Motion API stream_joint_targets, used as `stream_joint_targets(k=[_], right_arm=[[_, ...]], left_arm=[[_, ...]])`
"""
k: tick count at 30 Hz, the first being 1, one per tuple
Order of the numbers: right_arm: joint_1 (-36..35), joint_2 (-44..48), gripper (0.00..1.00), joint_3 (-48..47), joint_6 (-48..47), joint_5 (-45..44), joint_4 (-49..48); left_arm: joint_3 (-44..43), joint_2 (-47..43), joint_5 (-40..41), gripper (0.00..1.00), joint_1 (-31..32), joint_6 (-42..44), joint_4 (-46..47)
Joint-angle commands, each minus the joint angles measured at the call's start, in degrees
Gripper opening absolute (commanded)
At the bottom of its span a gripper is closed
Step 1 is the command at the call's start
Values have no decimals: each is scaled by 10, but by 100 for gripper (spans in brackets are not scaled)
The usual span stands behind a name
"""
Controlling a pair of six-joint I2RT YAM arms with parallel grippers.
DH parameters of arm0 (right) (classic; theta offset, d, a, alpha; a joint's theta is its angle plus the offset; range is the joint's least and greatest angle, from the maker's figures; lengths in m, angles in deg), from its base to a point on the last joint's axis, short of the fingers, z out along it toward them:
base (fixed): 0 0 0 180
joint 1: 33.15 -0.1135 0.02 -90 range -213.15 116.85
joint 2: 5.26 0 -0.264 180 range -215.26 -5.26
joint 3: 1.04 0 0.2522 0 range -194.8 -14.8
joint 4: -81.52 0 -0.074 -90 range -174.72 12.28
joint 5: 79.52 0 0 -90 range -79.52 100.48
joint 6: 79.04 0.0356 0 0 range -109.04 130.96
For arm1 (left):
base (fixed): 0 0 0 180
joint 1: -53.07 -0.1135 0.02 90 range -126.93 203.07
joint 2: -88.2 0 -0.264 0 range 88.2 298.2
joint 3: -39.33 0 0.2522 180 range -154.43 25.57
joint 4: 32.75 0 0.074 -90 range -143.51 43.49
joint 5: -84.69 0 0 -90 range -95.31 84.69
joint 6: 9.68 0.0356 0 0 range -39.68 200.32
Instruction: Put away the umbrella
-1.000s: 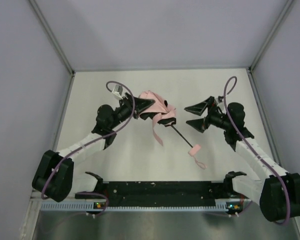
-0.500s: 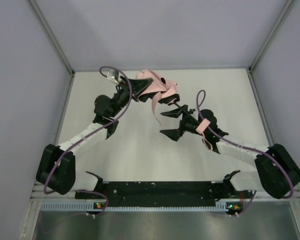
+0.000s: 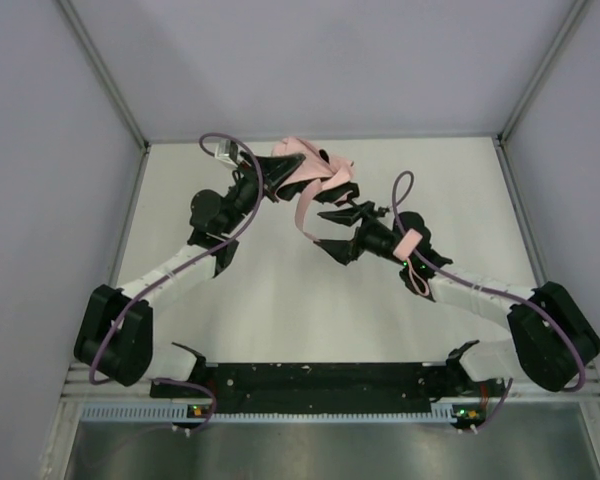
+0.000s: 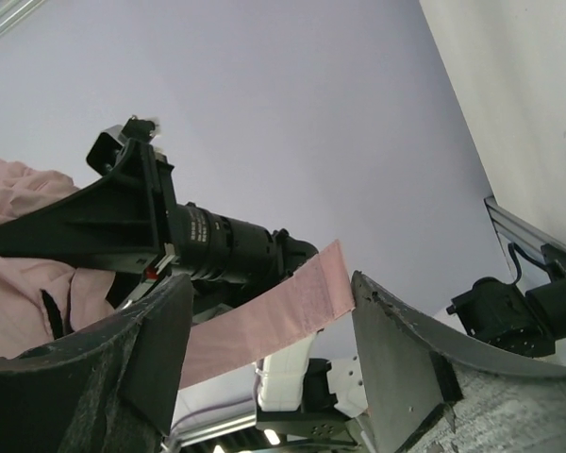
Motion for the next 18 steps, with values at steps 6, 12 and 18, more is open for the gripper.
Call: stream_joint_targets(k=[6,12,18], right_arm=[[-26,-40,46,-42,82,-14,-38],[-36,-51,44,-42,89,-27,-57],[-38,-57,22,-37,91,-36,-74]], left_arm=[[-22,3,16,0,0,-39,84],[-19,9,17,0,0,-49,97],[-18,17,18,0,1,-54,106]])
